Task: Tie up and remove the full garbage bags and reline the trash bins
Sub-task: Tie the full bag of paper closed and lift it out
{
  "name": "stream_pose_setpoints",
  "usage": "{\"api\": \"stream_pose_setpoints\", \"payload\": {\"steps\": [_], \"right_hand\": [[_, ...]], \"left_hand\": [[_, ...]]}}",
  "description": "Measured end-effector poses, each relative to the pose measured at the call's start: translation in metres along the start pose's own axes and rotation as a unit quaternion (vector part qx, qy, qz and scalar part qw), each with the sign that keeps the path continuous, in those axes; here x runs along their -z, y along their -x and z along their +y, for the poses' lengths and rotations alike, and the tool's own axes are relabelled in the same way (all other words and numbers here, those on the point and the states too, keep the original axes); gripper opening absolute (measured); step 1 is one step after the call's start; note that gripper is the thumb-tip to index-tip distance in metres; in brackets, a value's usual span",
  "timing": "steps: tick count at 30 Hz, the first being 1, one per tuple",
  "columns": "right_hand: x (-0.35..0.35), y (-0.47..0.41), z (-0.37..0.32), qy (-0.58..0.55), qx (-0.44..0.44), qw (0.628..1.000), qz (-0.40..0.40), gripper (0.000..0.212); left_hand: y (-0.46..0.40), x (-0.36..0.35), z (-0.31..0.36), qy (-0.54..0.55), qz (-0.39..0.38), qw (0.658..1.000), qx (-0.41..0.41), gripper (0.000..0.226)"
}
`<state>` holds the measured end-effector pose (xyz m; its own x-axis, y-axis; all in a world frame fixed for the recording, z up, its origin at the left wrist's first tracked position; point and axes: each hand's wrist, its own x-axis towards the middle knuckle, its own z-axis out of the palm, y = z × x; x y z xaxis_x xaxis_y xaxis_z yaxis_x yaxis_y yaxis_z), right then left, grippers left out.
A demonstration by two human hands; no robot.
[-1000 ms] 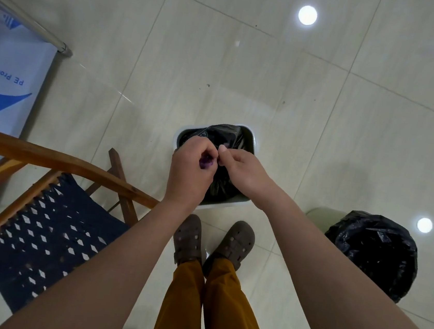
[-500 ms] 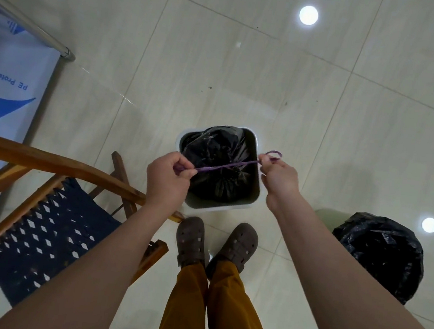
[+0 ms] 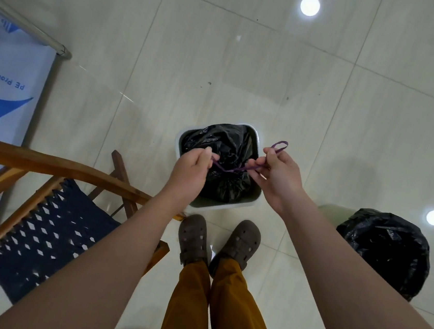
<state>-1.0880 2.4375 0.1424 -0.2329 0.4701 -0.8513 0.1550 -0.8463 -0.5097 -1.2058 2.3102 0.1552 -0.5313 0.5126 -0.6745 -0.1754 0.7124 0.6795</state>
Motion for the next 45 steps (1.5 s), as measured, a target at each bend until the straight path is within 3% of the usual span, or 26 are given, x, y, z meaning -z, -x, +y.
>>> {"api": "stream_pose_setpoints", "payload": {"steps": [4,7,11,14,19,23,29,33,36,39,41,45], "right_hand": [[-0.003,-0.001,0.000,0.094,0.028,0.995,0.011,0.015],[0.006,-0.008,-0.004,0.074,0.024,0.996,0.038,0.015],[0.014,-0.015,0.007,0.017,-0.016,0.993,0.112,0.013],[0.016,-0.016,0.013,-0.021,-0.028,0.988,0.150,0.014],[0.017,-0.005,0.004,0.079,0.027,0.995,0.050,0.015],[0.019,0.006,-0.009,0.129,0.057,0.990,-0.004,0.017],[0.005,0.012,-0.018,0.128,0.088,0.987,-0.051,0.015],[-0.009,0.009,-0.021,0.116,0.102,0.984,-0.088,0.015],[-0.011,0.006,-0.020,0.147,0.130,0.975,-0.100,0.014],[-0.002,-0.002,-0.021,0.269,0.180,0.945,-0.039,0.025],[0.005,-0.004,-0.018,0.310,0.155,0.937,-0.052,0.034],[0.012,-0.004,-0.002,0.319,0.134,0.935,-0.077,0.011]], "left_hand": [[-0.005,-0.015,0.015,0.156,-0.026,0.987,-0.008,0.051],[-0.013,-0.017,0.005,0.157,0.007,0.987,0.024,0.046],[-0.023,-0.027,0.000,0.198,0.112,0.966,0.121,0.043],[-0.028,-0.030,-0.001,0.189,0.130,0.964,0.134,0.045],[-0.029,-0.022,-0.005,0.101,0.070,0.988,0.097,0.046],[-0.022,-0.021,0.000,0.144,-0.019,0.985,0.089,0.017],[-0.014,-0.030,0.003,-0.076,-0.099,0.990,-0.069,0.022],[-0.014,-0.034,0.002,-0.158,-0.063,0.974,-0.152,0.009],[-0.017,-0.034,0.000,-0.142,-0.032,0.980,-0.138,0.011],[-0.016,-0.034,-0.002,-0.138,-0.035,0.984,-0.110,0.014],[-0.016,-0.034,-0.004,-0.128,-0.040,0.986,-0.099,0.014],[-0.016,-0.031,-0.004,-0.093,-0.055,0.990,-0.091,0.011]]}}
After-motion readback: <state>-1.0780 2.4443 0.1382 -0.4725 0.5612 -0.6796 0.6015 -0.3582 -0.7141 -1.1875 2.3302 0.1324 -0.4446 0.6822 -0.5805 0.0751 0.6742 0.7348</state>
